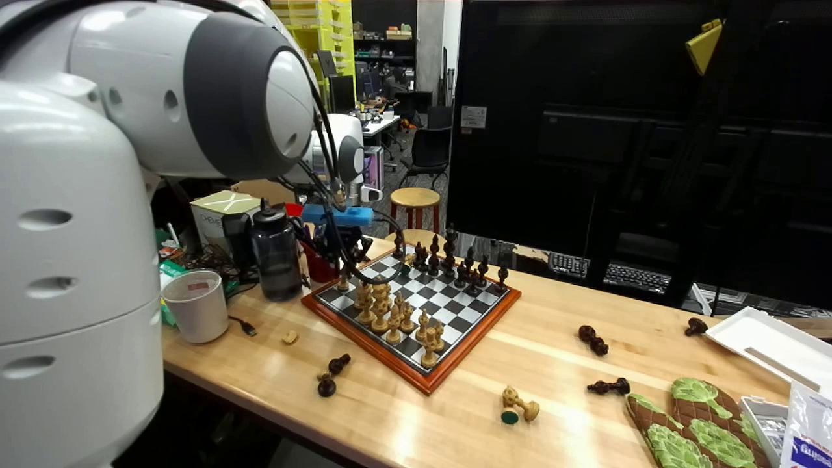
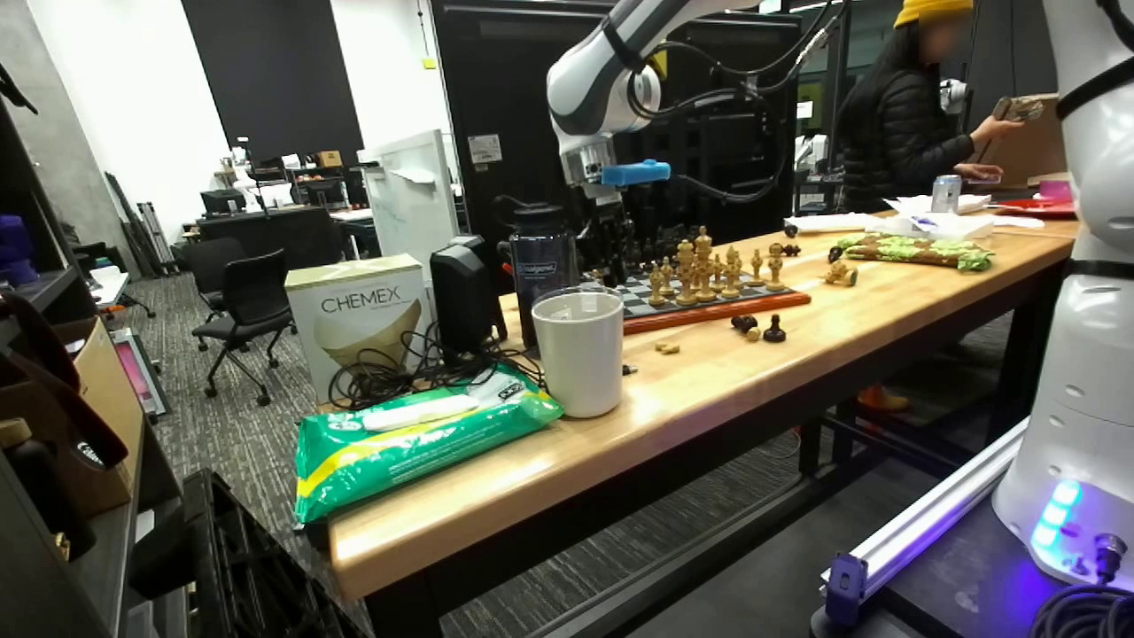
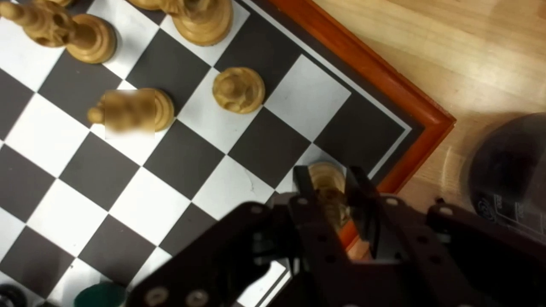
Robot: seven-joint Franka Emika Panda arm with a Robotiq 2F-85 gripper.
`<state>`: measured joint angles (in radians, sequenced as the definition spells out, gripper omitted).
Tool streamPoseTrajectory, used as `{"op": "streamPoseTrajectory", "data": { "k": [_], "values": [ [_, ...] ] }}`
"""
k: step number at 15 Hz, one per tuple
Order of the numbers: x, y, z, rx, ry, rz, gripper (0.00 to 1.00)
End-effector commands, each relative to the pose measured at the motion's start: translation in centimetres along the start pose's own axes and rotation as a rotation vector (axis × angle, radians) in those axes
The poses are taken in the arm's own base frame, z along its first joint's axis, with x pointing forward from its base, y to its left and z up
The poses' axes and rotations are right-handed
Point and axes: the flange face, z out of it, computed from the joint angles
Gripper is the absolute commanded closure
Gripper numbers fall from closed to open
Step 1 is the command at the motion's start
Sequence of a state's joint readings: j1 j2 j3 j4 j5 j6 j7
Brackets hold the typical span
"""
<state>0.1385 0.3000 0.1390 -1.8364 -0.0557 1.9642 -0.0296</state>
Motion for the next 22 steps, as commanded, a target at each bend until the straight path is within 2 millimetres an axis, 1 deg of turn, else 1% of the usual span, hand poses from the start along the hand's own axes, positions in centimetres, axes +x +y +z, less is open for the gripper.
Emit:
{"op": "streamPoseTrajectory", "data": {
  "k": [1, 5, 7, 8, 11, 18, 20, 22],
  "values": [
    [-0.2, -0.3, -0.2, -0.022, 0.005, -0.023, 0.45],
    [-0.1, 0.1, -0.5, -0.024, 0.003, -0.02, 0.21],
    [-0.1, 0.4, -0.9, -0.026, 0.004, -0.013, 0.07],
    [-0.1, 0.6, -1.2, -0.027, 0.007, -0.007, 0.01],
    [-0.3, 1.7, -2.2, -0.02, 0.026, 0.022, 0.0],
    [-2.8, 6.4, -6.9, 0.002, 0.115, 0.167, 0.0],
    [-3.5, 7.3, -8.2, 0.001, 0.14, 0.214, 0.0],
    [-4.3, 7.5, -9.5, 0.006, 0.159, 0.257, 0.0]
  ]
}}
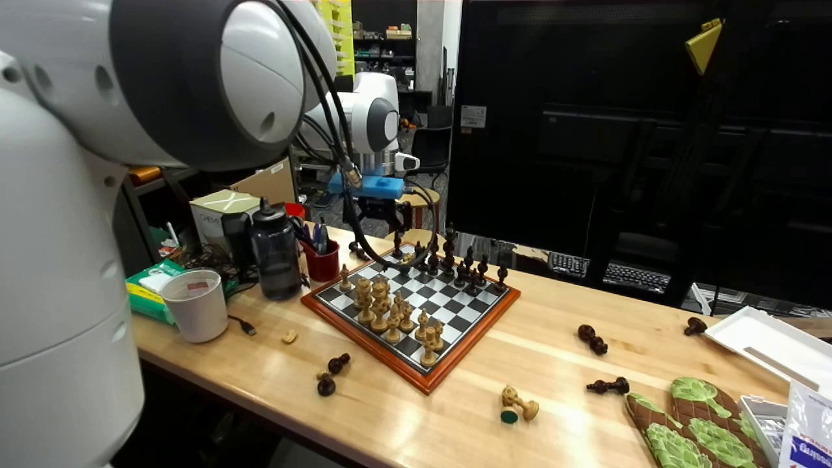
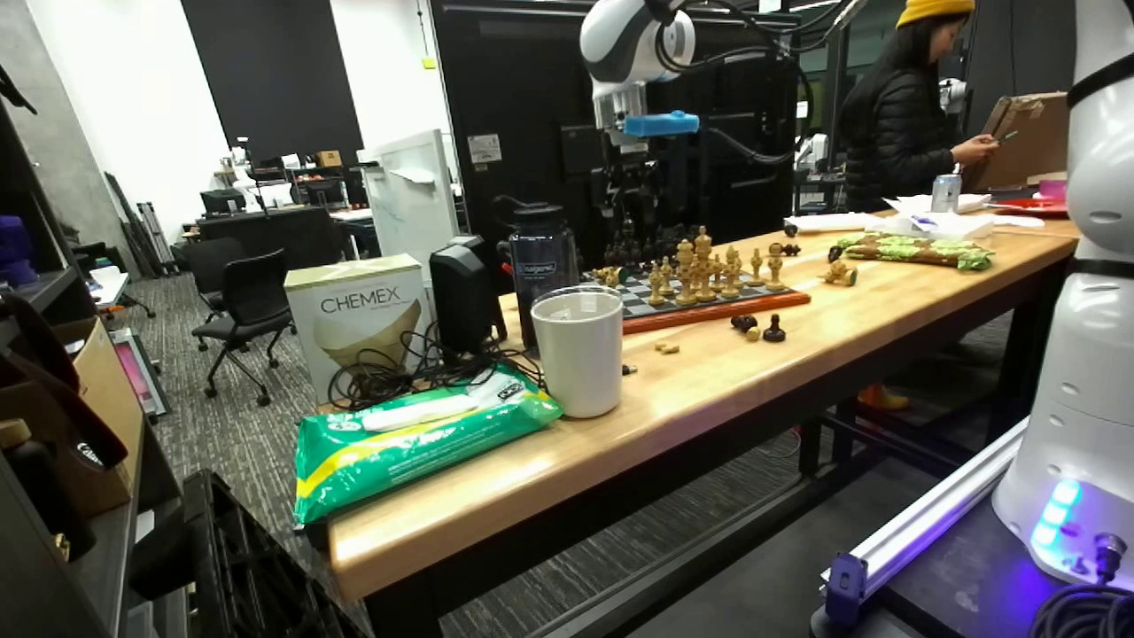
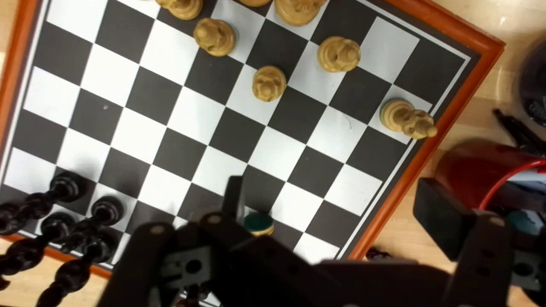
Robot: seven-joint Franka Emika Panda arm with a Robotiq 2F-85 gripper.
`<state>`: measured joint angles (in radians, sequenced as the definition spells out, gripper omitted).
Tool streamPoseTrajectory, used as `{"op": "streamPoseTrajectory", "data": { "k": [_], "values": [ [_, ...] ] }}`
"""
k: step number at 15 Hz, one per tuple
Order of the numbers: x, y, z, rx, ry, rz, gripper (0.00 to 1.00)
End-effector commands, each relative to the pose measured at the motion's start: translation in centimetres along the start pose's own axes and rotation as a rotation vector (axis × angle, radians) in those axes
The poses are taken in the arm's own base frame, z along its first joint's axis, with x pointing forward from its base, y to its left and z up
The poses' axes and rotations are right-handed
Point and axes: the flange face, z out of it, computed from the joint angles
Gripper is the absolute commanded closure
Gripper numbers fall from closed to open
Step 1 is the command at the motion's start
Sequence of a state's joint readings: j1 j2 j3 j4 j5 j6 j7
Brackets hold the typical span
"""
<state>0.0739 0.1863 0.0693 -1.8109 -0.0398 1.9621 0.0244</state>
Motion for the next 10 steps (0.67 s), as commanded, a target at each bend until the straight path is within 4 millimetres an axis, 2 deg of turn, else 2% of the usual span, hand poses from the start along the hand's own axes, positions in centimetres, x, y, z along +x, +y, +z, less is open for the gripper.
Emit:
{"op": "streamPoseTrajectory", "data": {
  "k": [1, 6, 7, 10],
  "values": [
    [-1.8, 0.1, -2.7, 0.009, 0.034, 0.069, 0.0],
    [-3.1, -0.2, -5.2, -0.001, 0.076, 0.111, 0.0],
    [-1.6, 0.0, -4.2, 0.0, 0.064, 0.089, 0.0],
    [-2.1, 0.0, -4.9, -0.001, 0.074, 0.099, 0.0]
  ]
}}
